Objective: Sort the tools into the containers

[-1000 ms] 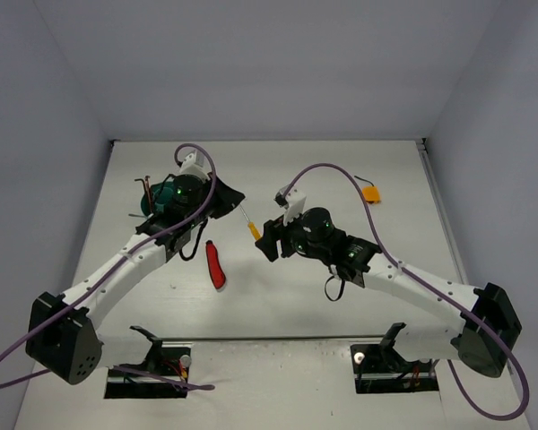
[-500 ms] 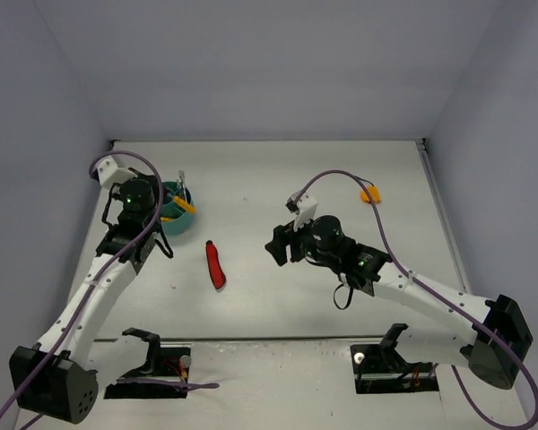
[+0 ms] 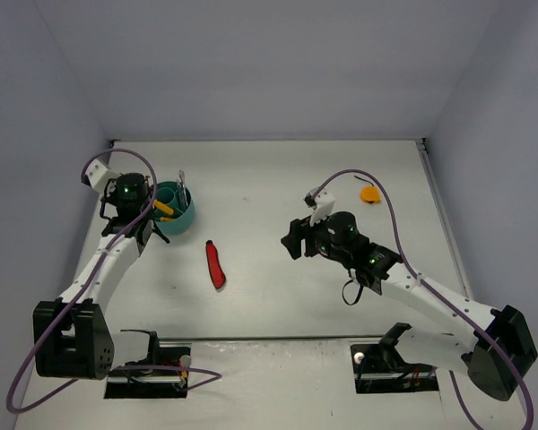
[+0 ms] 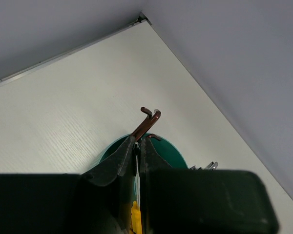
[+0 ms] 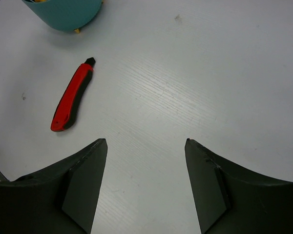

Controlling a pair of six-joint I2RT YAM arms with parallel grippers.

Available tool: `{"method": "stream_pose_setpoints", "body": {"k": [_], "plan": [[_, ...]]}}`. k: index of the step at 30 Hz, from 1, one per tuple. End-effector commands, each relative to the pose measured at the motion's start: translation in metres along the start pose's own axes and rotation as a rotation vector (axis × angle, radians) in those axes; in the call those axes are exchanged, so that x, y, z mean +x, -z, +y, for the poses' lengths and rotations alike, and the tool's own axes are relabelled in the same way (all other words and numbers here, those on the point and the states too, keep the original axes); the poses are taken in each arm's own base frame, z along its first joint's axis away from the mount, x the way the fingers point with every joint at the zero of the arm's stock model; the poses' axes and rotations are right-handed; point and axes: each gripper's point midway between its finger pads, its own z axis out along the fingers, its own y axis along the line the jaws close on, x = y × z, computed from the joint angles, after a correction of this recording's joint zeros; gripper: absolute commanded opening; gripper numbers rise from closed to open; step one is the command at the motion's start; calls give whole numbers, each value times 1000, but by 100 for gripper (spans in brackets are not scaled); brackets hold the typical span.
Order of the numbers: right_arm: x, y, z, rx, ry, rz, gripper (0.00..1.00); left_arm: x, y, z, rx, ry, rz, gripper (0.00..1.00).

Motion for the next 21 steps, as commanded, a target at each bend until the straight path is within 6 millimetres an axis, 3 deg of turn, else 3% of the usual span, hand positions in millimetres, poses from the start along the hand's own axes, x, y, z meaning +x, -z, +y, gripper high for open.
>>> {"method": "stream_pose_setpoints", "body": {"k": [1, 8, 11, 17, 21], "plan": [[-19, 5, 7, -41, -8, -71, 62, -25, -10, -18, 48, 120, -97, 0], [-15, 2, 7, -44, -19, -57, 62, -4, -17, -9, 21, 153, -65, 0], [-13, 1, 7, -48, -26, -49, 62, 3, -14, -4, 19, 159, -50, 5], [-10, -1, 8, -52, -34, -39, 62, 7, -5, -8, 75, 142, -12, 28], [-10, -1, 10, -59, -38, -36, 62, -5, 11, -19, 152, 116, -3, 48]]}}
